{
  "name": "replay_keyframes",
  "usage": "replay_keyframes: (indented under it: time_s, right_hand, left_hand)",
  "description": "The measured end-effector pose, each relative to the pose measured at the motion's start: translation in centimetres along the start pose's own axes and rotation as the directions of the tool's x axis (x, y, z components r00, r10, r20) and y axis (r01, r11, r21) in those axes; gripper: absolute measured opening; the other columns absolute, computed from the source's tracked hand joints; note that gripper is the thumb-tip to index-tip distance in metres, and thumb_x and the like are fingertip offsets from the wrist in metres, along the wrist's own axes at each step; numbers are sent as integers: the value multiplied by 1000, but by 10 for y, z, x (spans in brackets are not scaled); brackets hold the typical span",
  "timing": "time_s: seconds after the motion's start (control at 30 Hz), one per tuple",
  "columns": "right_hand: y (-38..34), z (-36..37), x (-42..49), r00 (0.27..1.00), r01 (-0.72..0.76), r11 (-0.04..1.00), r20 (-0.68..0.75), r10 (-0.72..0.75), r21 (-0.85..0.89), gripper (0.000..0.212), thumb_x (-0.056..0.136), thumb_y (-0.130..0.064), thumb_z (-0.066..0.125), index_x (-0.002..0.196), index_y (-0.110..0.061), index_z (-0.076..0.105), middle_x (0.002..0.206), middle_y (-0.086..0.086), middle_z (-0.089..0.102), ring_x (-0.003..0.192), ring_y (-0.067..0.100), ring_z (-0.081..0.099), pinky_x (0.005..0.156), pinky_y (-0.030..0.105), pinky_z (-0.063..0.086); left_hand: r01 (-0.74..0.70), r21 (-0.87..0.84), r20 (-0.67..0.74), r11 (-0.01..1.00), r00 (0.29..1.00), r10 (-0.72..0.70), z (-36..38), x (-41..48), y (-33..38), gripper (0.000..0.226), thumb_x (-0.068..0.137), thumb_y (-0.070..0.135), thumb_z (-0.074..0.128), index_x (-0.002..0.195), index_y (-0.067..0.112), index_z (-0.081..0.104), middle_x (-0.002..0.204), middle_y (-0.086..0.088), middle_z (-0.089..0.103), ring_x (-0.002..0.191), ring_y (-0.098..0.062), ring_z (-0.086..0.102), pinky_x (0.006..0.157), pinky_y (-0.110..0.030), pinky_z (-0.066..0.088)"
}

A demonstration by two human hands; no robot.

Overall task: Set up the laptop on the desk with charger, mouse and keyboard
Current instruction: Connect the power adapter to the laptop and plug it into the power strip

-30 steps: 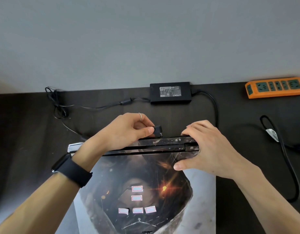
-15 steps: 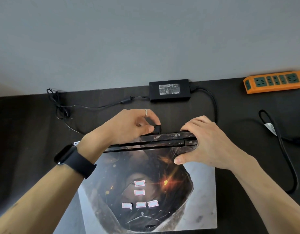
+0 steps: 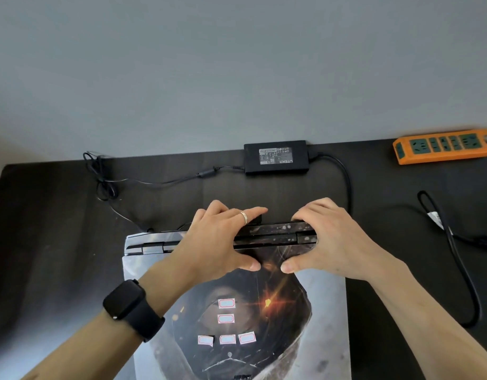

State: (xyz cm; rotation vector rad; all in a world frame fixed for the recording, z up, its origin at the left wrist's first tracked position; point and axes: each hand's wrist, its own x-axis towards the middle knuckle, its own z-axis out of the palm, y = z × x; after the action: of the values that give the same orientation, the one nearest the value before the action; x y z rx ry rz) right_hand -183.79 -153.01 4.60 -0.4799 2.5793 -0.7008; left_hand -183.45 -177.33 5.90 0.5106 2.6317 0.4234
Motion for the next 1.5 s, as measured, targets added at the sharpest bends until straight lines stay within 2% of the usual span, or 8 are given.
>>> replay_keyframes:
  time_s: [0.23, 0.43, 0.57, 0.67, 0.8, 1.1, 1.27, 1.5]
  right_hand:
    - [2, 1, 2, 1000, -3, 1000, -9, 3, 22, 66, 49, -72, 79, 97, -31, 60, 99, -25, 55, 109, 2, 39, 86, 28, 42]
    - [5, 3, 8, 1000, 9, 1000, 8, -10, 30, 66, 52, -69, 82, 100, -31, 60, 102, -25, 55, 112, 1, 36, 85, 26, 38]
    - [9, 5, 18, 999, 4, 999, 49, -6, 33, 64, 54, -72, 80, 97, -32, 58, 97, -24, 55, 110, 2, 37, 86, 28, 42]
    - [15, 8, 21, 996, -30, 998, 83, 26, 46, 64, 51, -73, 81, 95, -33, 59, 95, -24, 57, 109, 1, 38, 85, 27, 43]
    - [17, 9, 26, 991, -56, 996, 123, 48, 63, 61, 48, -73, 80, 92, -37, 60, 96, -25, 58, 110, -4, 37, 87, 27, 44]
    - [25, 25, 46, 971, -124, 992, 210, 117, 17, 66, 50, -73, 79, 97, -31, 59, 108, -18, 49, 115, 9, 34, 94, 34, 41]
    - [25, 32, 45, 974, -144, 989, 178, 138, 22, 70, 55, -68, 81, 106, -25, 61, 125, -19, 27, 121, 8, 29, 102, 33, 34]
    - [24, 46, 21, 972, -234, 964, 21, 234, 128, 94, 60, -59, 85, 140, -38, 42, 155, -13, 19, 143, 17, 19, 117, 46, 24]
  left_hand:
    - [127, -215, -6, 968, 991, -131, 1, 7, 3, 87, 61, 54, 86, 136, 56, 44, 97, 26, 32, 104, -8, 30, 92, -20, 26]
    - [84, -108, 102, 991, 992, -73, -14, 6, -32, 78, 70, 77, 63, 140, 62, 31, 98, 15, 58, 103, -8, 47, 91, -28, 45]
    - [273, -165, 120, 948, 959, -256, -26, 1, -86, 37, 83, 70, 54, 94, 38, 69, 79, 16, 66, 82, -4, 61, 80, -25, 49]
    - [402, -43, 171, 915, 905, -389, -22, -3, -114, 52, 92, 66, 45, 60, 26, 54, 58, 4, 56, 70, -20, 57, 64, -30, 42]
    - [524, 70, 227, 849, 820, -525, -17, -10, -143, 75, 79, 89, 23, 75, 28, 66, 68, 4, 64, 79, -19, 60, 78, -34, 48]
    - [178, 580, -171, 795, 981, -94, -7, -19, -188, 65, 99, 60, 21, 94, 19, 71, 82, 0, 65, 84, -25, 58, 73, -38, 44]
    - [403, 366, -267, 839, 909, -320, 18, -5, -186, 36, 98, 52, 42, 112, 24, 59, 97, -2, 60, 95, -27, 58, 79, -41, 44]
    - [644, -82, -382, 760, 684, -621, 35, -17, -171, 46, 86, 66, 56, 112, 28, 58, 107, -2, 55, 97, -28, 58, 75, -42, 52]
